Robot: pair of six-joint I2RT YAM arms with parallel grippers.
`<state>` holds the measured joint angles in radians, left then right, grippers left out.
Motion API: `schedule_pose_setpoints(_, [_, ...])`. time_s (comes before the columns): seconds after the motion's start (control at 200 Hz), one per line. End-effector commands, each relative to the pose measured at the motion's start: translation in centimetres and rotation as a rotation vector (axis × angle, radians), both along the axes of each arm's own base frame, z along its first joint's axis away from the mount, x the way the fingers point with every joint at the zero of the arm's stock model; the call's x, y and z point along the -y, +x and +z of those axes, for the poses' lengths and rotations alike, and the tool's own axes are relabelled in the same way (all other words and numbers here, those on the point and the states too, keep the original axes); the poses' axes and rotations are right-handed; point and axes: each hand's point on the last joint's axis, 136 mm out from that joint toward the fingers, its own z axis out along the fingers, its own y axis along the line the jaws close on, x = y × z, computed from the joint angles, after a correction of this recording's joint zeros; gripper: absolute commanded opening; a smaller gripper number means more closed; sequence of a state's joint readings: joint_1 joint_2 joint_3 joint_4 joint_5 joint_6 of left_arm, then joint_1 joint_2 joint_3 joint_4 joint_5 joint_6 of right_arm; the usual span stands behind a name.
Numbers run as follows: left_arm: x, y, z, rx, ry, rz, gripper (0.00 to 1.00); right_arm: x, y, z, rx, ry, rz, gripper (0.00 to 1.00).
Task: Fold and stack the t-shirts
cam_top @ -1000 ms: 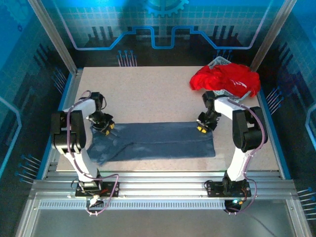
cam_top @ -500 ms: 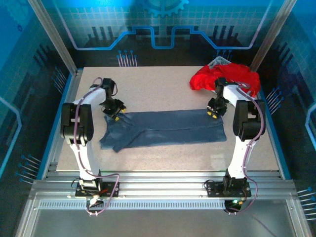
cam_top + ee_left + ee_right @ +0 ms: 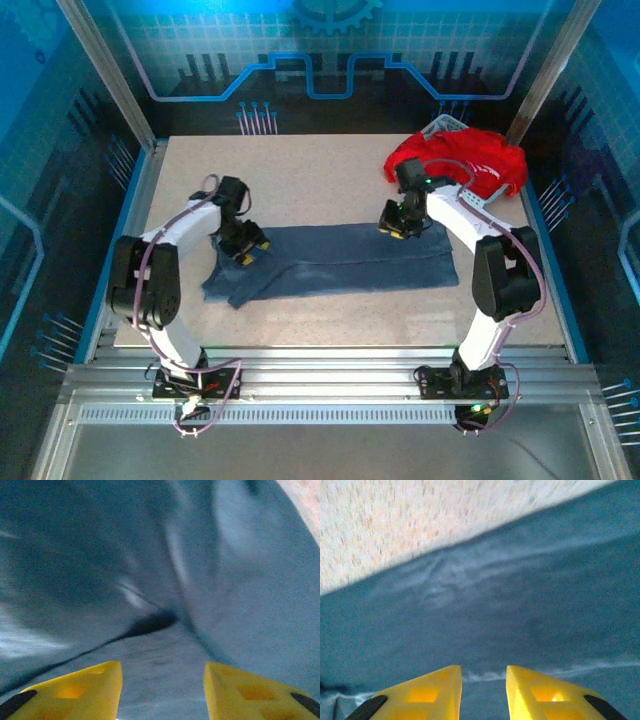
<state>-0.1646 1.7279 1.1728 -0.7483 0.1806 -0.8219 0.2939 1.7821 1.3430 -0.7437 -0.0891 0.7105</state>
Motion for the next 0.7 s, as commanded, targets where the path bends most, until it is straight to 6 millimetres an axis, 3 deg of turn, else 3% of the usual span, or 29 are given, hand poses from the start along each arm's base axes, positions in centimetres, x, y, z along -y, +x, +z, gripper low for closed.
schedule_pose_setpoints(0.0, [1.3, 2.2, -1.2, 0.063, 0.031, -0.086, 0.45, -2.0, -0.6, 0.7, 0.006, 0.072, 0.028, 0.3])
schedule_pose_setpoints(0.12, [0.6, 2.4, -3.0, 0.073, 0.102, -0.13, 0.45, -5.1, -0.7, 2.6, 0.052, 0.188, 0.11, 0.3])
schedule_pose_setpoints(0.275, [0.0, 3.0, -3.6, 0.122, 0.15, -0.166, 0.46, -7.8, -1.9, 5.0, 0.099, 0.287, 0.193, 0.31])
schedule_pose_setpoints(0.48, [0.2, 4.0, -2.7, 0.206, 0.17, -0.196, 0.47, -8.3, -3.5, 5.2, 0.083, 0.316, 0.202, 0.31])
schedule_pose_setpoints(0.695, [1.1, 1.9, -5.1, 0.128, 0.116, -0.226, 0.43, -8.3, -3.8, 5.6, 0.086, 0.322, 0.206, 0.31])
